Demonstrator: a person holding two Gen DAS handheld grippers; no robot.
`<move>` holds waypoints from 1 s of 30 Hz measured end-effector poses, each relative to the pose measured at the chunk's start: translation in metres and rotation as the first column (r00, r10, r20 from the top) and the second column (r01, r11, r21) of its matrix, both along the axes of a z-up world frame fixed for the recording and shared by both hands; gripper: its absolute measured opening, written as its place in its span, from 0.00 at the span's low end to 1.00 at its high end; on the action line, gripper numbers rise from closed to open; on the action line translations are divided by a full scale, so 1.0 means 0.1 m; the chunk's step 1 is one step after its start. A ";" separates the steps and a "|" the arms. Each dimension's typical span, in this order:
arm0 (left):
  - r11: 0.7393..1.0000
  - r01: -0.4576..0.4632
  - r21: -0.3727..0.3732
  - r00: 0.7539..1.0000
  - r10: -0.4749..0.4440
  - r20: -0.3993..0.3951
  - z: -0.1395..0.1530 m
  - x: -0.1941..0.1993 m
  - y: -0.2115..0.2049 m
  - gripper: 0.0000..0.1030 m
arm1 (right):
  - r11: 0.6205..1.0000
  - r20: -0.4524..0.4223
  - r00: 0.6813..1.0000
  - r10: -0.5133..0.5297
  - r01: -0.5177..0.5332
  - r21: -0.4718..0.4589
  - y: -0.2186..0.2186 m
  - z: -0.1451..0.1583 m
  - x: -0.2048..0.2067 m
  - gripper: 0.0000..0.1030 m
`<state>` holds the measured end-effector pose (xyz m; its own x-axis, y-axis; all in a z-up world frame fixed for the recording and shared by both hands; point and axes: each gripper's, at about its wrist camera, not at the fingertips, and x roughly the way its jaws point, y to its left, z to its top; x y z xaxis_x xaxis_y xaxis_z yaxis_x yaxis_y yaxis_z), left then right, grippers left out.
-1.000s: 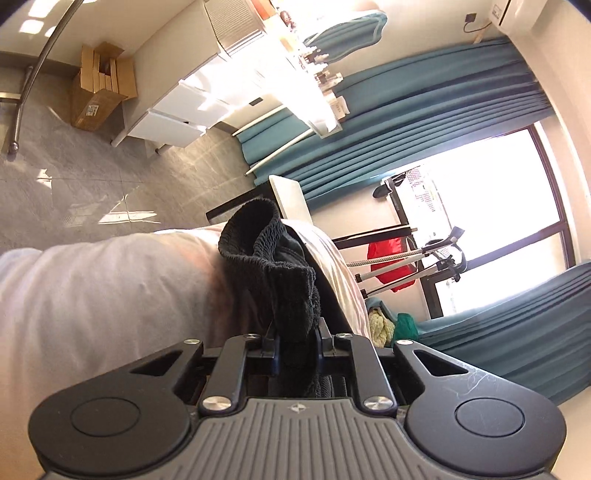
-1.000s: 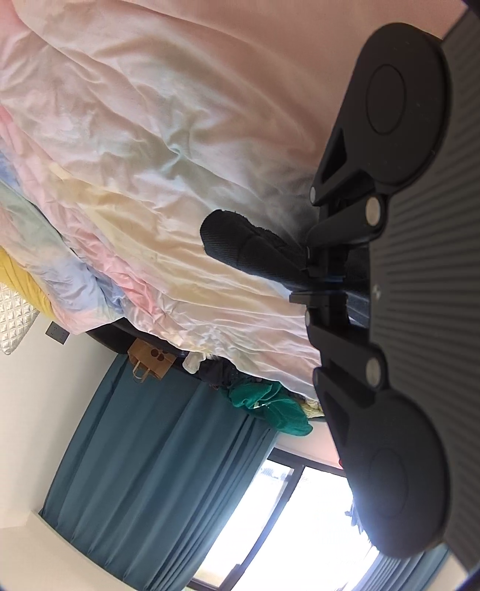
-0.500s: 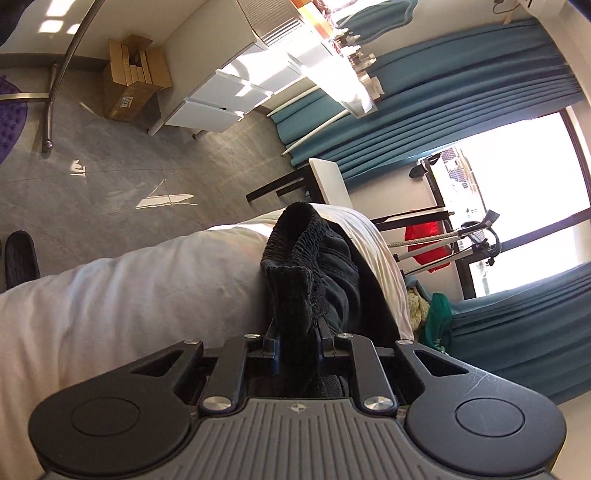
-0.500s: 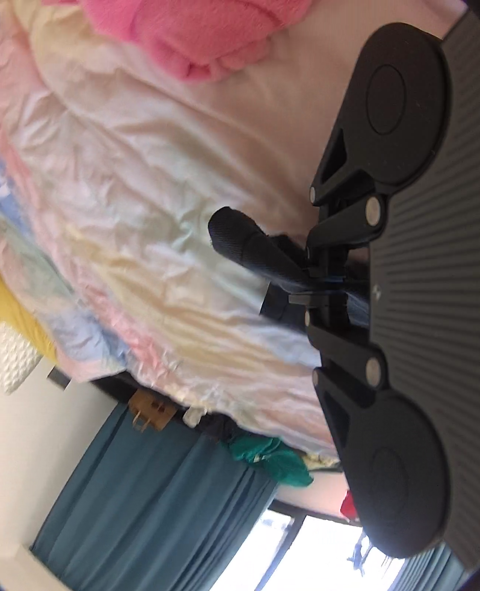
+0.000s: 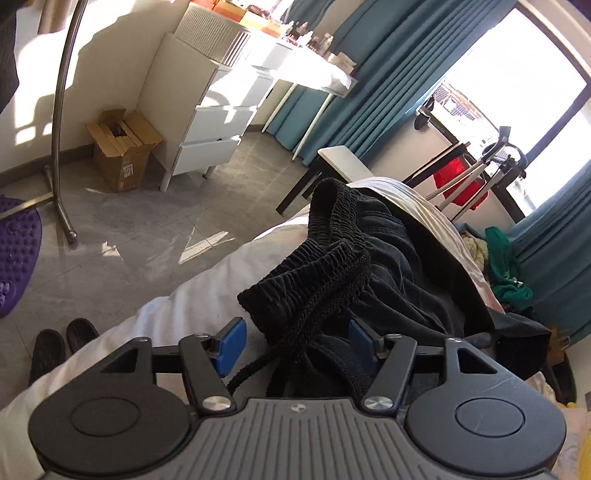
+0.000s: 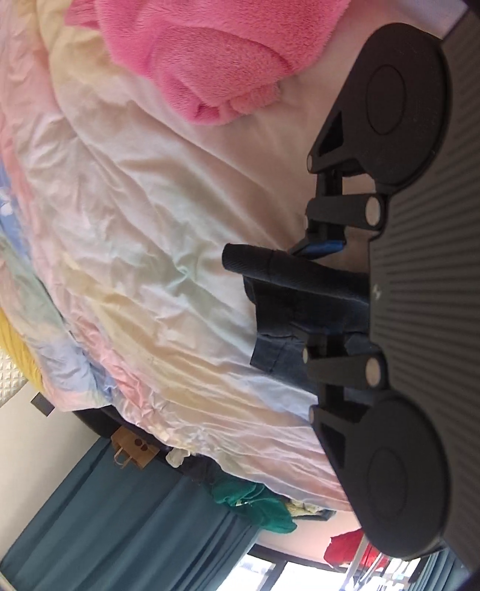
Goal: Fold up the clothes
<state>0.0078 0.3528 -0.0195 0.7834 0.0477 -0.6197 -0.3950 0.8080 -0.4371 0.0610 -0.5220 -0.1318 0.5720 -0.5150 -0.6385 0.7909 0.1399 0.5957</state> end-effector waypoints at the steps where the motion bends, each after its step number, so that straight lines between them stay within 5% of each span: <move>1: 0.999 0.009 0.041 1.000 -0.010 0.017 0.09 -0.03 -0.08 0.85 | 0.999 -0.002 1.000 -0.003 0.003 -0.044 0.04 0.07 0.00 0.65; 2: 0.997 0.021 0.075 0.999 -0.024 0.034 0.17 -0.06 -0.16 0.88 | 0.996 -0.004 1.000 -0.006 0.005 -0.088 0.07 0.15 0.00 0.77; 3: 0.994 0.032 0.108 0.998 -0.038 0.051 0.26 -0.08 -0.24 0.89 | 0.991 -0.006 1.000 -0.010 0.009 -0.132 0.12 0.22 -0.01 0.79; 7: 0.973 0.082 0.217 0.988 -0.108 0.111 0.55 -0.13 -0.64 0.96 | 0.962 0.004 0.999 0.039 -0.036 -0.270 0.27 0.47 -0.01 0.79; 11: 0.941 0.174 0.290 0.968 -0.217 0.125 0.65 -0.01 -1.23 0.97 | 0.909 0.002 0.976 0.218 -0.202 -0.365 0.55 0.69 0.13 0.79; 16: 0.889 0.252 0.382 0.930 -0.332 0.160 0.65 0.12 -2.07 0.97 | 0.780 -0.053 0.903 0.426 -0.396 -0.485 1.06 0.89 0.38 0.79; 24: 0.832 0.355 0.427 0.873 -0.458 0.166 0.49 0.40 -2.99 0.97 | 0.567 -0.146 0.736 0.661 -0.617 -0.546 1.89 0.89 0.69 0.77; 30: 0.782 0.403 0.475 0.845 -0.518 0.135 0.34 0.79 -3.37 0.97 | 0.490 -0.189 0.669 0.719 -0.680 -0.545 2.23 0.77 0.79 0.77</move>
